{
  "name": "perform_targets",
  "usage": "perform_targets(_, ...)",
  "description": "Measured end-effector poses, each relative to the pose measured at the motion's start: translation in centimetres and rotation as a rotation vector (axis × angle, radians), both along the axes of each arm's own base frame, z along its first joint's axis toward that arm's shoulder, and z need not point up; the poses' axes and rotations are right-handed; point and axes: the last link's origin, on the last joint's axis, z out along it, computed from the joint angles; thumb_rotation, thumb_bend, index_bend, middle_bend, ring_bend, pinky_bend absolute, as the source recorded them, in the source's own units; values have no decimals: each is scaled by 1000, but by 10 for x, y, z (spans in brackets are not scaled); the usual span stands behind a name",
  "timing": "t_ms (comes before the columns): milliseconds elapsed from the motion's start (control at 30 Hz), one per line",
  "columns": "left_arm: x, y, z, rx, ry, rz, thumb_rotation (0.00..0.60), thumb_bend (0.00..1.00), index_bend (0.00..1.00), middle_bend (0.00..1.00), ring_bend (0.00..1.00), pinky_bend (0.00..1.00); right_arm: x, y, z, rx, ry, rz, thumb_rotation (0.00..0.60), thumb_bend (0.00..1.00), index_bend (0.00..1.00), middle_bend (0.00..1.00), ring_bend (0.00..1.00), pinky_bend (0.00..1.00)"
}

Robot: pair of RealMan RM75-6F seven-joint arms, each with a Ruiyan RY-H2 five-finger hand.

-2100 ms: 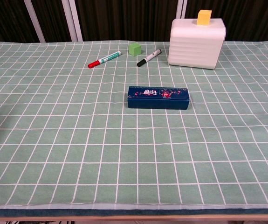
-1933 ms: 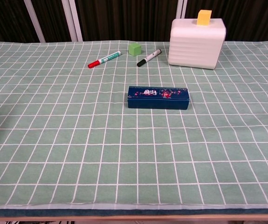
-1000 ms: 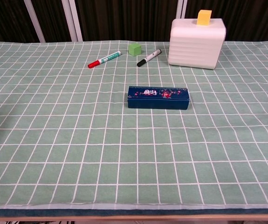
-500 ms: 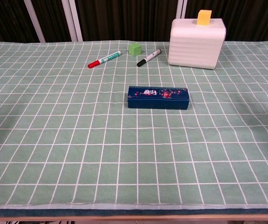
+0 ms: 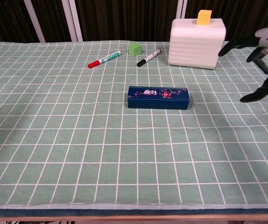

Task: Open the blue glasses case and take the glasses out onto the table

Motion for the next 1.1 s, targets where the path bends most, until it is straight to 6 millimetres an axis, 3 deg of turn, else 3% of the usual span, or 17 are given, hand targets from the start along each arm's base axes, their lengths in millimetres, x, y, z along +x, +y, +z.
perform_targets(200,-1,1,0,3,-5,25,600,307,97,0,0,0,38,-17,-36,38,15,16,600,179,202,127,32,186)
perform_targets(267,-1,1,-1,-1,-2,28,600,307,97,0,0,0,53,-25,-48,44,18,22,600,225,211,153,43,186)
perform_targets(533,-1,1,-2,-9,-2,42,600,307,97,0,0,0,98,-55,-75,33,68,39,600,267,240,176,48,186)
perform_targets(867,-3,4,-4,-17,-3,77,600,307,97,0,0,0,119,-78,-112,23,42,-50,600,402,327,250,52,186)
perform_targets(1100,-3,5,-4,-22,-20,89,600,307,97,0,0,0,132,-79,-124,23,59,-65,600,407,332,255,52,186)
